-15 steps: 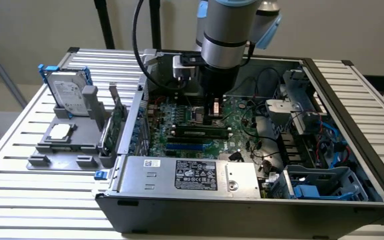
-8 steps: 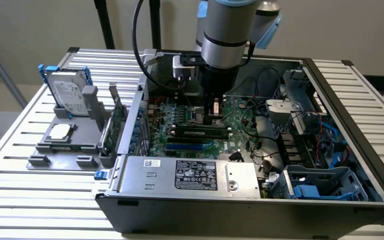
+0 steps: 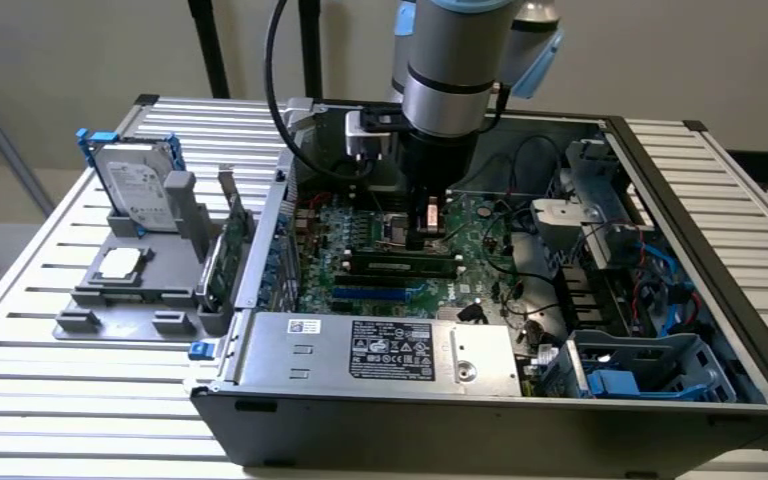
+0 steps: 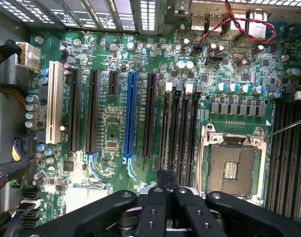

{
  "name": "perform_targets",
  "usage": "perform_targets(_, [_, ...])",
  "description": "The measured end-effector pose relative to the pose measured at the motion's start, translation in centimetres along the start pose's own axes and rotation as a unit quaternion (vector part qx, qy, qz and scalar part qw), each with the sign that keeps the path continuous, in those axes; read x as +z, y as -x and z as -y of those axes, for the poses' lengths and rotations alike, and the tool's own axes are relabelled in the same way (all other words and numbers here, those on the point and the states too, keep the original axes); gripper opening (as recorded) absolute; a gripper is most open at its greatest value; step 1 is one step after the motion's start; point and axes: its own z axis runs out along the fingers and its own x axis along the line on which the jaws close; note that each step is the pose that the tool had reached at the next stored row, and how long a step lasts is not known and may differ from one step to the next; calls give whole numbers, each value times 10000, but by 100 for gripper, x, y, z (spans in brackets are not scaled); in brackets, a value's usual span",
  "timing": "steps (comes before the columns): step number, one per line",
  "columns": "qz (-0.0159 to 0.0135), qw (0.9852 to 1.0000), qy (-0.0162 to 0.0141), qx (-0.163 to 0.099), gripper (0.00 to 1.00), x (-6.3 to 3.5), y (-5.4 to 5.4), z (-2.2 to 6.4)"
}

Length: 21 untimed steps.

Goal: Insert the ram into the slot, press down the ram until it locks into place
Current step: 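Press down the ram until it locks into place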

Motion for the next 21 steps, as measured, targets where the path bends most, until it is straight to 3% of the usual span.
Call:
perform_targets(5, [0, 10000, -1, 0, 11, 24, 4, -19])
perform_targets(21, [-9, 10000, -2, 0, 11, 292, 17, -36])
